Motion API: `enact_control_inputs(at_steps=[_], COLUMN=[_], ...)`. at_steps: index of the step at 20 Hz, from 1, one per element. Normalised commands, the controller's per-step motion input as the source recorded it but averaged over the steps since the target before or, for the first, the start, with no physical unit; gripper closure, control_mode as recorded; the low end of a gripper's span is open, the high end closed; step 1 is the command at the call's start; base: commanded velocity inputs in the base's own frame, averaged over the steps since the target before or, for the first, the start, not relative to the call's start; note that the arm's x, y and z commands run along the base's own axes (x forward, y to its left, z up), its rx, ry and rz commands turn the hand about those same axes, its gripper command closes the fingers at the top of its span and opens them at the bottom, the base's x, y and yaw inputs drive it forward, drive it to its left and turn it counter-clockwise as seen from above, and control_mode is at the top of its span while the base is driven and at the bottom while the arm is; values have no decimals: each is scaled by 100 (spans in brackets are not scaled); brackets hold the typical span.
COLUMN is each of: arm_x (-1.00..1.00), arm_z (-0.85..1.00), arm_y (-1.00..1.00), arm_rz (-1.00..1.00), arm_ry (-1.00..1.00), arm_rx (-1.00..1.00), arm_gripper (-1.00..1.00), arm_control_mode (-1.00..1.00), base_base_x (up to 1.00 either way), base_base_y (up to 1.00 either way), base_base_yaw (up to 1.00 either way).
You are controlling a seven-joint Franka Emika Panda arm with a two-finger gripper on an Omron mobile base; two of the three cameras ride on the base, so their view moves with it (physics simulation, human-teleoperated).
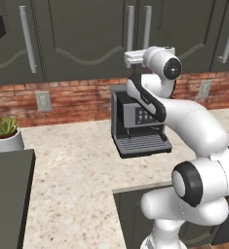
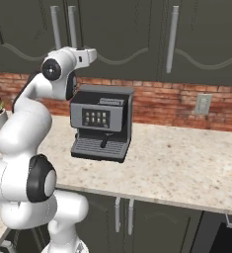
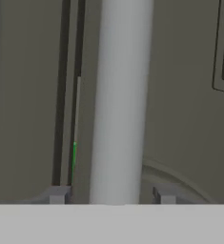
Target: Open the cabinet directly in front. Then move the liquor and the mug to the dining counter with the jar on it.
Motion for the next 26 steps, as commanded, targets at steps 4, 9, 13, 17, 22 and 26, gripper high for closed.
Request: enact_control_inputs(at_steps=[4, 9, 13, 17, 22, 26], arm_x=[0, 0, -2, -35, -54, -59], arm_z=[0, 0, 0, 8, 20, 24], arm_y=[0, 0, -2, -36, -66, -76], arm_rz=[0, 0, 0, 0, 0, 0], arm_ry=[0, 0, 0, -8, -13, -16], arm_rx=[0, 0, 0, 5, 10, 12], arm_gripper=[100, 100, 100, 100, 100, 100], arm_control_mode=[-100, -100, -100, -100, -100, -100], base_base_x=[0, 0, 0, 0, 0, 0], base_base_y=[0, 0, 0, 0, 0, 0], base_base_yaw=[0, 0, 0, 0, 0, 0])
